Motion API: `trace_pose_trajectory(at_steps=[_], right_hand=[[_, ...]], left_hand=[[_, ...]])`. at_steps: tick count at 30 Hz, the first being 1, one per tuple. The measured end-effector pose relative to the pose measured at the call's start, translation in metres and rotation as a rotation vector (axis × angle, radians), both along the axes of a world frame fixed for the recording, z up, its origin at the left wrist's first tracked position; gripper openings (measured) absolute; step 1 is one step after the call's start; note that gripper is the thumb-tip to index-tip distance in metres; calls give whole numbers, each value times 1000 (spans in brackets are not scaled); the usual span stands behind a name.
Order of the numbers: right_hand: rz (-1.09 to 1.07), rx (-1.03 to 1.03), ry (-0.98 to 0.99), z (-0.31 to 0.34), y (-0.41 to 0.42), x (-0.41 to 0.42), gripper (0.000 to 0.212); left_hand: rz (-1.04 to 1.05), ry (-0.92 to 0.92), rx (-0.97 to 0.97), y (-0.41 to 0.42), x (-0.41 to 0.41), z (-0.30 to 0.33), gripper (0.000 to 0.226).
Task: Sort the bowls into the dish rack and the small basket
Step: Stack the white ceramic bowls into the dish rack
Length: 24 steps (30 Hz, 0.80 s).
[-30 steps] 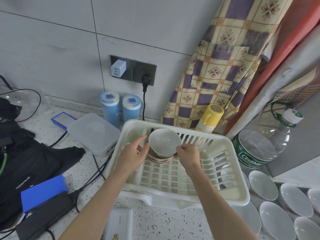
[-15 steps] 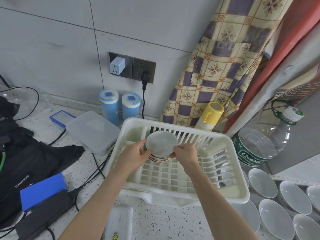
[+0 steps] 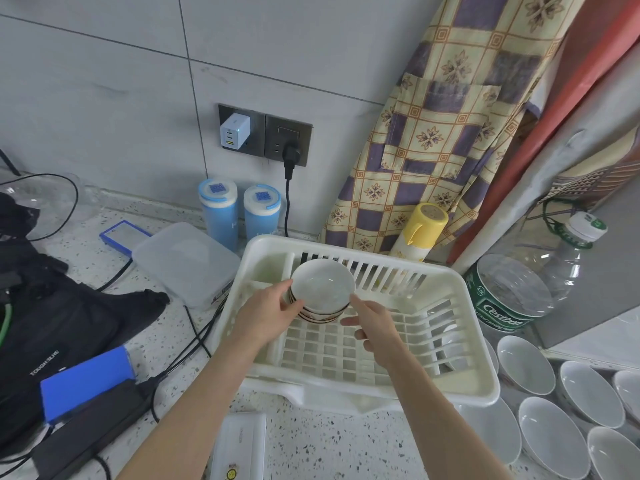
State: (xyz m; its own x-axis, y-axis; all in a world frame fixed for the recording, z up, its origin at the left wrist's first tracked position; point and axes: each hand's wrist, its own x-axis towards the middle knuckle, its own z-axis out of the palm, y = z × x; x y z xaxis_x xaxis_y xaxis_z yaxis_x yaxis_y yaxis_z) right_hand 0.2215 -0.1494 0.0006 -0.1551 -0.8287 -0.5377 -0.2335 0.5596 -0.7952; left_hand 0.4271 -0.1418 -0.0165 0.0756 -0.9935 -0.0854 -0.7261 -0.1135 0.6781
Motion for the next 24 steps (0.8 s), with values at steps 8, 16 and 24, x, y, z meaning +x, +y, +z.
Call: trace_pose_trajectory(at_steps=[8, 16, 24], right_hand=[[187, -26, -44, -3, 6, 10, 42], [193, -81, -30, -5, 7, 10, 36], [202, -188, 85, -14, 10, 15, 68]], left_hand=[[11, -9, -13, -2, 0, -2, 59], [35, -23, -28, -1, 1, -1, 65], [4, -41, -13, -1, 2, -1, 71]])
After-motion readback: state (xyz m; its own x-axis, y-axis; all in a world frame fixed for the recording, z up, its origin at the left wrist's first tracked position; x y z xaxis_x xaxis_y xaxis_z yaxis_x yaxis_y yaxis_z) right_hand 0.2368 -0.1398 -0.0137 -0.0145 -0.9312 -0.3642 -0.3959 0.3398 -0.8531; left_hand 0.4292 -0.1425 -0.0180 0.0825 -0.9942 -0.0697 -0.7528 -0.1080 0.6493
